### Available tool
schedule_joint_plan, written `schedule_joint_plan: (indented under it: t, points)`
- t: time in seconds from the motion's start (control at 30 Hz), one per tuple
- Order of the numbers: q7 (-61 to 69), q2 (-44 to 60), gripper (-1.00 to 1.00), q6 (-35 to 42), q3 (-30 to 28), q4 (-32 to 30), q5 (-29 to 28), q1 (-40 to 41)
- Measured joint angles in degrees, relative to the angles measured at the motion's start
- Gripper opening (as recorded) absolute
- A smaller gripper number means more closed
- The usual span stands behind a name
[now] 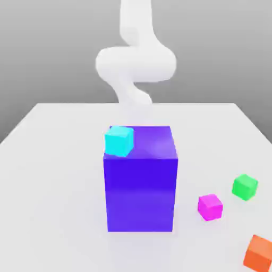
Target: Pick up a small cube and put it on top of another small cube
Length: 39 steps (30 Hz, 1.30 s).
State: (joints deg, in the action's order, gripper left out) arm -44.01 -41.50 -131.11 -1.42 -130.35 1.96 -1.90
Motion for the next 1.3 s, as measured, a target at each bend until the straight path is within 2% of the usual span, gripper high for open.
schedule_joint_plan:
  t: [0.07,0.2,0.5,0.6,0.73,0.87,0.97,1.0,1.2,1.3]
  points:
    - [1.4,4.3,0.0,0.1,-0.9,0.8,1.8,-1.8]
    - [1.9,12.7,0.0,-3.6,0.2,-2.3,4.8,-5.0]
    - [-3.2,29.7,0.0,-17.1,8.5,-15.5,6.6,-11.2]
    - [-7.3,35.8,0.0,-22.7,11.6,-20.9,4.4,-13.2]
    - [-16.5,43.9,0.0,-31.1,13.2,-28.6,-3.3,-18.2]
    - [-21.9,51.4,0.0,-38.0,9.2,-28.9,-9.8,-21.0]
    - [-23.9,57.5,0.0,-43.0,5.1,-27.8,-12.2,-24.5]
    - [-24.2,58.7,-1.0,-44.0,4.4,-27.6,-12.5,-25.1]
    - [-24.6,59.3,-1.0,-44.5,4.2,-27.5,-12.9,-25.3]
    - [-23.5,55.4,-1.0,-41.4,6.2,-28.2,-11.8,-23.6]
